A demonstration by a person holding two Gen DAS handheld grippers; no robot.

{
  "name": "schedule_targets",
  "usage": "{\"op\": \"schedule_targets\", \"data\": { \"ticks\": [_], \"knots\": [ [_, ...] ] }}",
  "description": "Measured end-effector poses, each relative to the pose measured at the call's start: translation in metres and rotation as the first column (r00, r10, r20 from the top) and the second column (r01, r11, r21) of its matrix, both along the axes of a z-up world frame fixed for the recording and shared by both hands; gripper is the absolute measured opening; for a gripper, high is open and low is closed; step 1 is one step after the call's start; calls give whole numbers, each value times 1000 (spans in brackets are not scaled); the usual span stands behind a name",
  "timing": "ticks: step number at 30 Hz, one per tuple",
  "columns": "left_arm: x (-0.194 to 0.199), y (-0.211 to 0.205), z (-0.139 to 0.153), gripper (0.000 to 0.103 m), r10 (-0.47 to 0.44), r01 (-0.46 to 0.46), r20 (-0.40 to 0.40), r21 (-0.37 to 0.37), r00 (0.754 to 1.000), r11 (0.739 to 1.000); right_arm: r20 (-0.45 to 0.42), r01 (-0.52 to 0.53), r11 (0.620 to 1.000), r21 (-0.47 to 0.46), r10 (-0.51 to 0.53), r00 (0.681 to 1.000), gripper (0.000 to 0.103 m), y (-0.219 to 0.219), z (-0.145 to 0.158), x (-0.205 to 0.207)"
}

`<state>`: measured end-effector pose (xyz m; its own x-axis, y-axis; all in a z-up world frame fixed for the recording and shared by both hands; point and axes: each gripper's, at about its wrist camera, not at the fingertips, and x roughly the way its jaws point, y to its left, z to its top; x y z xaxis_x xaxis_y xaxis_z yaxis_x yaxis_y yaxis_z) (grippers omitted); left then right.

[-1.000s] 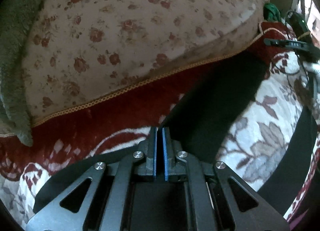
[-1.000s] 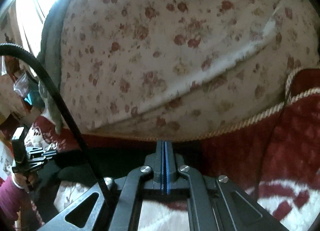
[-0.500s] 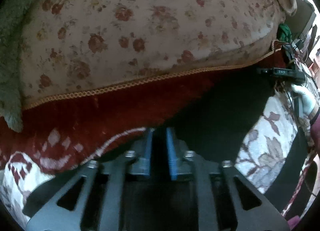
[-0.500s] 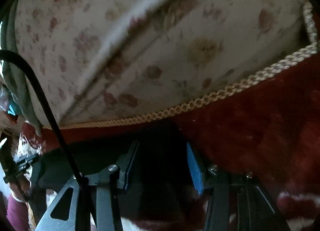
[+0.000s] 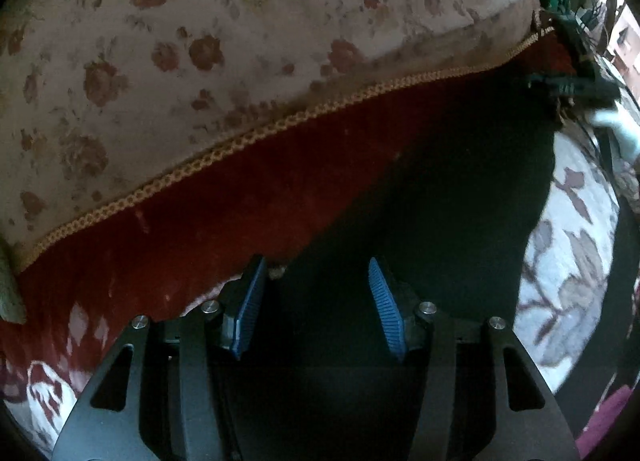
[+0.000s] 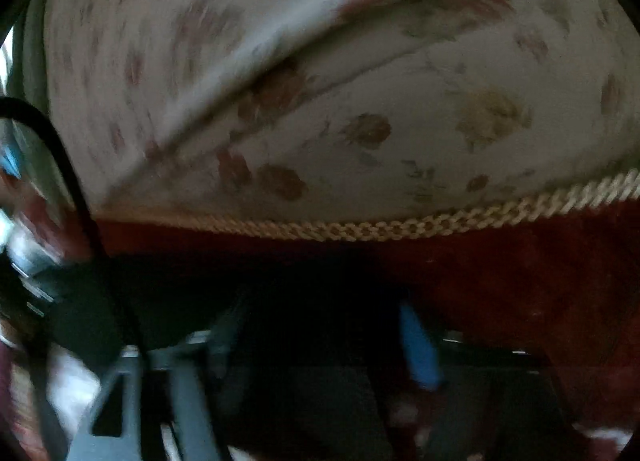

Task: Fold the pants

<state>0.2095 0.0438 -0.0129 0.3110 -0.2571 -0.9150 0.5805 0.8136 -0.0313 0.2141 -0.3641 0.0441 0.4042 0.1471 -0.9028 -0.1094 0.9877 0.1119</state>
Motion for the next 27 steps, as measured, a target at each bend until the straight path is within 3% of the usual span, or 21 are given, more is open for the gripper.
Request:
{"op": "schedule_targets", "data": {
  "ticks": [1,2,3,5,8,15,20,24,27],
  "knots": [
    [0,-1,0,42,9,-9,5,-2,1000,1000,11,-24,999,-35,24,1000,37,5,1,-2],
    [-4,-4,1,32,9,-9,17,-4,1000,1000,18,-45,999,-20,45,999,10,6,2,-4],
    [-8,-7,3,17,1,-1,34,5,999,1000,15,-57,998,19,57,998,6,7,4,-5],
    [-20,-16,8,8,-19,13,94,57,995,998,39,-64,998,1,64,997,6,11,10,-10],
    [-35,-20,20,5,-9,-1,139,72,990,997,84,-67,998,16,66,994,6,13,24,-25],
    [-87,-10,76,5,29,-24,242,-25,970,999,275,-61,991,116,27,961,6,9,94,-80],
    [-152,3,111,5,9,12,314,-66,950,998,360,-87,987,133,34,932,6,4,133,-140],
    [-215,-2,119,5,-18,50,334,-87,942,995,395,-98,990,98,52,917,6,1,137,-192],
    [-257,-5,105,5,-13,45,318,-94,948,995,411,-95,992,85,52,910,6,0,130,-231]
  ]
}}
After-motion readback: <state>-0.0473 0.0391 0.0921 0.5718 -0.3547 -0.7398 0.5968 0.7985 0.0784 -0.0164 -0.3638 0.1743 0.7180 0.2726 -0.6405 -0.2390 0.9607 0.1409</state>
